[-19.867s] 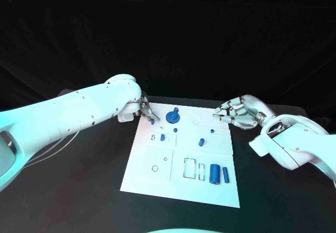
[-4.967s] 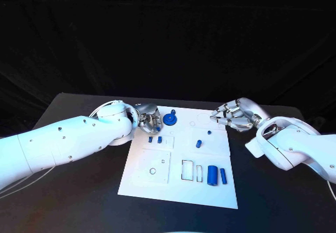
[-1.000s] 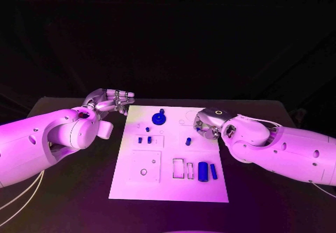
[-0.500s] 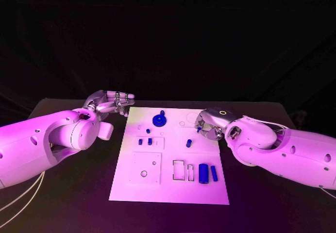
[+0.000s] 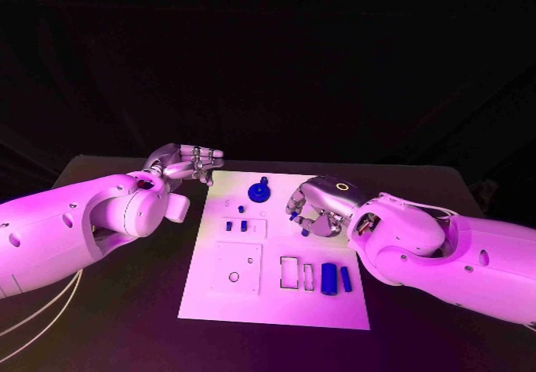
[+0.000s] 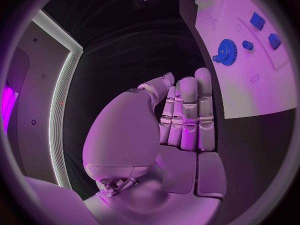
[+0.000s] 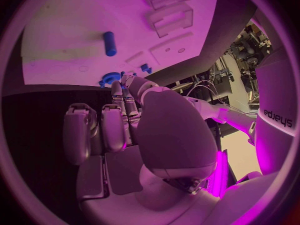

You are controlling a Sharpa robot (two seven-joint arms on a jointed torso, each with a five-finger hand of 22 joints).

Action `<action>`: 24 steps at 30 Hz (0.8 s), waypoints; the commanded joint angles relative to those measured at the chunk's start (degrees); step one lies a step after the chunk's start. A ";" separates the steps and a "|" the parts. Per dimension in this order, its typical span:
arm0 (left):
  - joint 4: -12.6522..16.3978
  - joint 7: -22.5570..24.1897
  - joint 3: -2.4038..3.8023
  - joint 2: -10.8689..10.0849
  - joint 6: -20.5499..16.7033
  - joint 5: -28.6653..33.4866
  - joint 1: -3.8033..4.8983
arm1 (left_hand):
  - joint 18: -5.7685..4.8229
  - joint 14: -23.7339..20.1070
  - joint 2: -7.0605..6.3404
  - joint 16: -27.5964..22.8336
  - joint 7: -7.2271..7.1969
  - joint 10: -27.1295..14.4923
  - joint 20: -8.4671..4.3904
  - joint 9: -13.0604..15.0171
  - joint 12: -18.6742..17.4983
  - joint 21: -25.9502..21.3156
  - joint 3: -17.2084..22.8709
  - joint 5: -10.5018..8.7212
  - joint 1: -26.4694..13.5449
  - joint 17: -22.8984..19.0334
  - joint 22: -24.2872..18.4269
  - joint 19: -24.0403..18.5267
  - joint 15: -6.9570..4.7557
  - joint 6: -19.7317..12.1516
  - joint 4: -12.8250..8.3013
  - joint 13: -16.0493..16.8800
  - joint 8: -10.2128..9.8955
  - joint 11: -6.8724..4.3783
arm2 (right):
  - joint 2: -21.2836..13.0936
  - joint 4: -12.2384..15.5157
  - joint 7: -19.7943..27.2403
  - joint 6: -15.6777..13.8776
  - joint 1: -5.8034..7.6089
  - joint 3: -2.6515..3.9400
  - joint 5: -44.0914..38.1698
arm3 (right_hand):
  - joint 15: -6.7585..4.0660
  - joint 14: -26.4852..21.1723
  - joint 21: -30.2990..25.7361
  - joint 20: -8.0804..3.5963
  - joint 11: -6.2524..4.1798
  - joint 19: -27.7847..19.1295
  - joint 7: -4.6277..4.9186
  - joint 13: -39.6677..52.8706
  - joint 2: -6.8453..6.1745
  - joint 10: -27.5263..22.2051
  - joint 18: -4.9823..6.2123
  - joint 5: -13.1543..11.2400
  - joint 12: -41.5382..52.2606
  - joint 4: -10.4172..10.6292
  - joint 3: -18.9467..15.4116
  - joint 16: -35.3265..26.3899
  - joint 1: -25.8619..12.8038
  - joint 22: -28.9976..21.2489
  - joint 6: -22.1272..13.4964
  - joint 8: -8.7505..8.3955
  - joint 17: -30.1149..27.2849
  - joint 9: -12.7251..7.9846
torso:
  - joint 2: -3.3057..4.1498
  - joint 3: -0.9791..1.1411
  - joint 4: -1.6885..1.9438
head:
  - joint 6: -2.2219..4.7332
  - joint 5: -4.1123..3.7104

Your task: Assemble the parts on the task board

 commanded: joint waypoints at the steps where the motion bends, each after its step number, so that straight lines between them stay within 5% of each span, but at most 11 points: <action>1: 0.45 0.53 0.03 0.21 0.83 0.84 0.04 | 0.30 -0.37 0.52 -0.20 0.19 -0.24 0.31 -0.09 -0.26 -0.23 0.03 0.27 -0.26 -0.06 -0.05 0.27 -0.13 -0.27 -0.38 0.08 -0.38 0.24 | 1.54 0.08 1.18 -0.80 -0.63 -0.05 0.70 | -0.54 2.42 0.39 0.03 -1.63 0.78 -0.08 0.07 0.06 2.04 -0.92 0.42 0.40 -0.16 0.16 0.38 -0.40 9.76 0.28 0.30 0.08 0.05 | -0.04 -0.04 0.17 | -0.24 1.17; 11: 1.73 0.41 -0.13 0.35 1.11 1.25 0.02 | 0.30 -0.44 0.53 -0.33 0.25 -0.34 0.35 -0.13 -0.29 -0.31 -0.04 0.26 -0.35 -0.22 -0.11 0.29 -0.09 -0.39 -0.40 0.08 -0.43 0.30 | 7.35 -2.15 2.75 0.70 -3.75 -0.33 2.73 | -0.55 2.41 0.18 0.01 -1.61 0.68 -0.03 0.06 0.06 2.05 -0.87 0.57 0.32 -0.23 0.16 0.31 -0.58 9.68 0.25 0.25 -0.04 0.07 | 0.01 -0.05 0.11 | -1.13 4.19; 24: 2.14 0.46 -0.16 0.58 1.36 1.40 0.01 | 0.29 -0.49 0.52 -0.41 0.29 -0.42 0.38 -0.17 -0.31 -0.39 -0.10 0.26 -0.39 -0.31 -0.17 0.30 -0.06 -0.50 -0.44 0.08 -0.48 0.34 | 10.87 -5.04 3.68 1.66 -6.68 -0.59 3.86 | -0.53 2.40 0.09 0.01 -1.57 0.64 0.01 0.05 0.06 2.01 -0.85 0.67 0.20 -0.30 0.13 0.30 -0.79 9.65 0.16 0.17 -0.08 0.08 | 0.08 0.00 0.07 | -2.15 5.67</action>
